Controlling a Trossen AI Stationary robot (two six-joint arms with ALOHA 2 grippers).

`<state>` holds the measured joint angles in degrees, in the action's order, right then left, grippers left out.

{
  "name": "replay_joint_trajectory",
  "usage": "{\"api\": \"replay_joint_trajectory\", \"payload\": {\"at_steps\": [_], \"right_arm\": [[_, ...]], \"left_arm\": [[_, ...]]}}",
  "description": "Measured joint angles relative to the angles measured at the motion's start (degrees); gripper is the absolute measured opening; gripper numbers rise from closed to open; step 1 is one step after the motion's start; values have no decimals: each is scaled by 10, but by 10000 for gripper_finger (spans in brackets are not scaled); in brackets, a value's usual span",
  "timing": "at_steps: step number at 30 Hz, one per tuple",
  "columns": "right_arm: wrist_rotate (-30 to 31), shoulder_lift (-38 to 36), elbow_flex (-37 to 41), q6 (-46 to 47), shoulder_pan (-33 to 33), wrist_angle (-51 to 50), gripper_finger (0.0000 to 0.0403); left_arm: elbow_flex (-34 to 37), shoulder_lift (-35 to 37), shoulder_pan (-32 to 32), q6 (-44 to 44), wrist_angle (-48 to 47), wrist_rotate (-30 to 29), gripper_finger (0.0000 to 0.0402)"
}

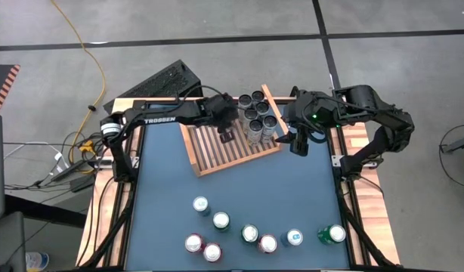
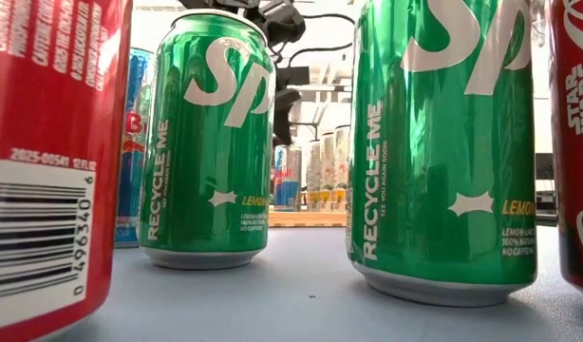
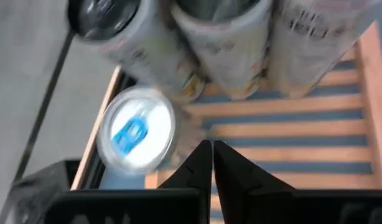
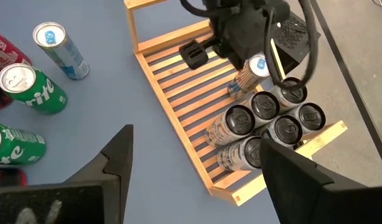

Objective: Place canned beverage on shelf
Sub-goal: Put the blue soda can on the shelf

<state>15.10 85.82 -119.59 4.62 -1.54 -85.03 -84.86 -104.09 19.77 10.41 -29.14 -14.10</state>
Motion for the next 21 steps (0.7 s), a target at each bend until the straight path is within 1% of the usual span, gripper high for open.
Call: {"api": "replay_joint_trajectory", "payload": {"at_steps": [4,6,12,15,19,21], "right_arm": [[0,0,0,0,0,-1,260],[-1,0,0,-1,0,-2,260],[-1,0,0,-1,1,-2,260],[-1,0,0,-1,-3,-2,260],[-2,0,0,-1,-3,0,260],[-2,0,0,-1,-3,2,260]], "left_arm": [[-1,-12,-3,9,41,13,0],[0,-22,-3,4,34,16,0],[0,-47,-5,-16,61,-36,0],[0,-48,-5,-34,71,-45,0],[0,-48,-5,-45,102,-85,0],[0,-48,-4,-46,107,-91,0]]}}
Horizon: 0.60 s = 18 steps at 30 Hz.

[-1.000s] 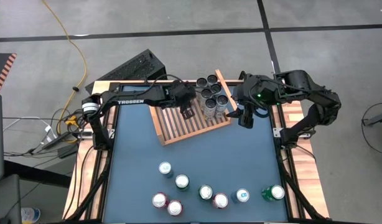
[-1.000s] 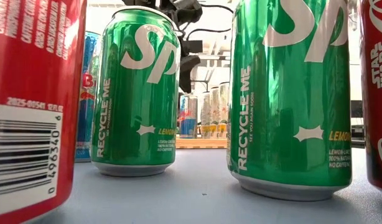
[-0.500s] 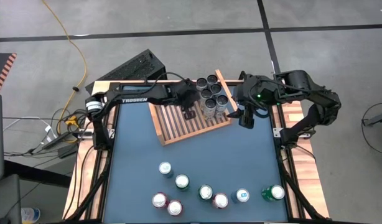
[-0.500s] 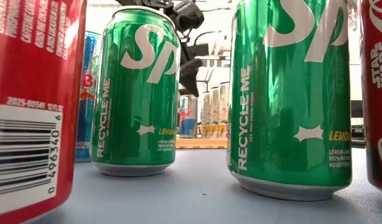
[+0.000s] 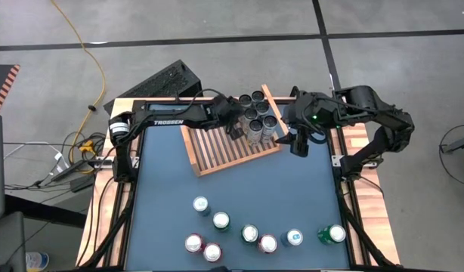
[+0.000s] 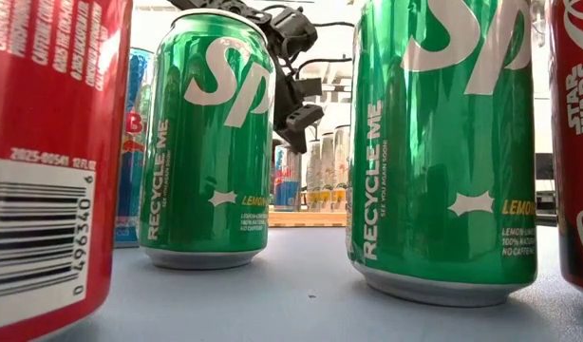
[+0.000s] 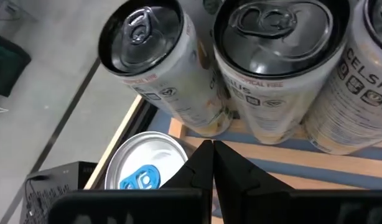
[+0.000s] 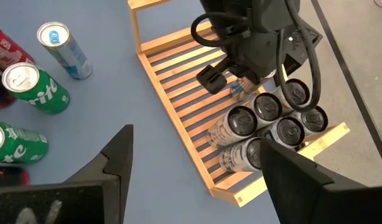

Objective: Place canned beverage on shelf
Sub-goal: Put the blue soda can on the shelf

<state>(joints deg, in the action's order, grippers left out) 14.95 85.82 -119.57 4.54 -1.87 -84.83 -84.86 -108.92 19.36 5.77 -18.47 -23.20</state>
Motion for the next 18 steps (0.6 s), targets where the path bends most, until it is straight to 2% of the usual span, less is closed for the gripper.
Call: {"api": "replay_joint_trajectory", "payload": {"at_steps": [6,10,12,15,18], "right_arm": [[0,0,0,1,0,2,260],[1,0,0,1,0,13,260],[0,0,0,1,0,13,260],[0,0,0,9,0,13,260],[0,0,0,10,0,12,260]], "left_arm": [[0,0,1,3,15,-20,0],[-34,3,-2,27,6,-28,0],[-65,4,-7,35,-35,-16,0],[-118,4,-12,93,-120,14,0],[-153,6,2,131,-183,63,1]]}}
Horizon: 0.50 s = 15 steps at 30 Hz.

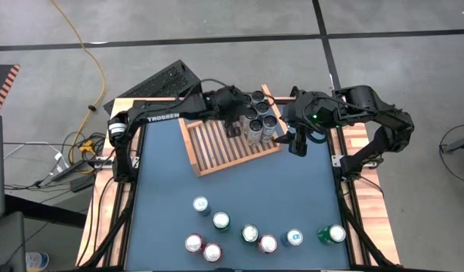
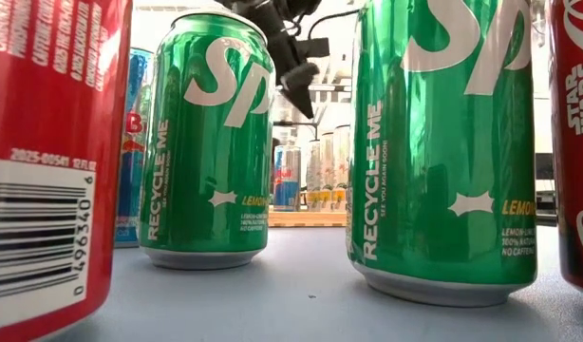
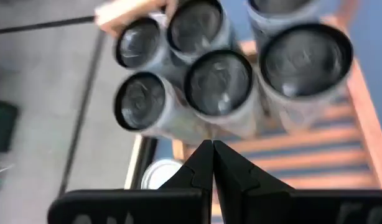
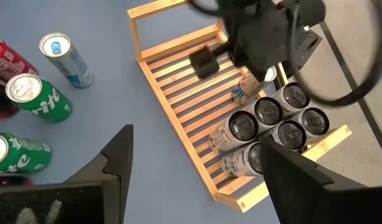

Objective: Place canned beverage on shelf
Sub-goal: Put the blue soda can on the shelf

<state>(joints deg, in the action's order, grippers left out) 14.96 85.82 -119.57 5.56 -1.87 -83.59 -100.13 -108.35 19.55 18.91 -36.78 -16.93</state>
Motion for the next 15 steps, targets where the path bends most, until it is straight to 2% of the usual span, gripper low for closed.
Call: {"api": "replay_joint_trajectory", "payload": {"at_steps": [3,6,12,15], "right_arm": [[0,0,0,0,0,-5,260],[0,0,0,0,0,-18,260],[0,0,0,-6,0,-34,260],[0,0,0,-24,0,-40,260]], "left_arm": [[-25,1,36,33,-74,71,17],[-52,2,70,82,-135,128,52],[-67,3,110,173,-167,228,160],[-68,-1,108,229,-160,237,215]]}}
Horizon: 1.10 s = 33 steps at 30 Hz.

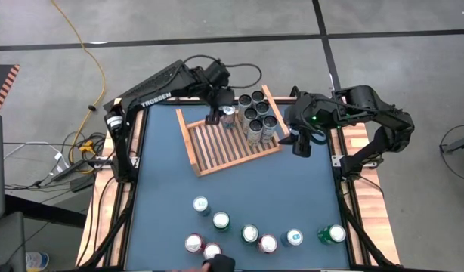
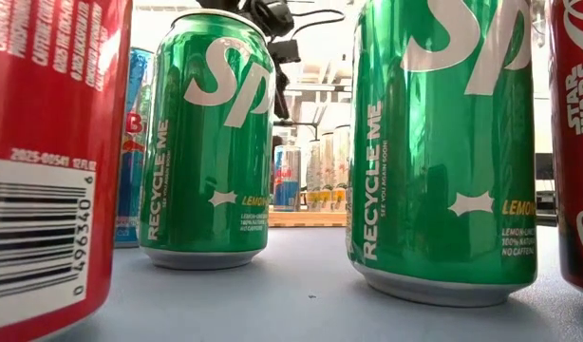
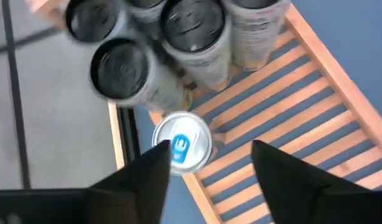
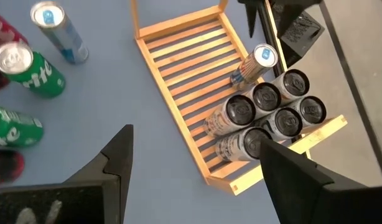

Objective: Place canned beverage on shelf
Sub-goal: Put the blue soda can on the shelf

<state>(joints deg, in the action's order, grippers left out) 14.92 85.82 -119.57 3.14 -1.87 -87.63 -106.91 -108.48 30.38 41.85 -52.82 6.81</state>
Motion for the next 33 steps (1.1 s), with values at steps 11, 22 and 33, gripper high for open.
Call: {"api": "replay_joint_trajectory", "payload": {"at_steps": [11,22,33], "right_arm": [[0,0,0,-29,18,8,260],[1,0,0,-2,40,36,260],[2,0,0,-11,60,29,260]], "left_arm": [[0,-4,-5,71,7,14,287],[1,-52,27,70,23,9,286],[1,-60,42,80,35,39,286]]}}
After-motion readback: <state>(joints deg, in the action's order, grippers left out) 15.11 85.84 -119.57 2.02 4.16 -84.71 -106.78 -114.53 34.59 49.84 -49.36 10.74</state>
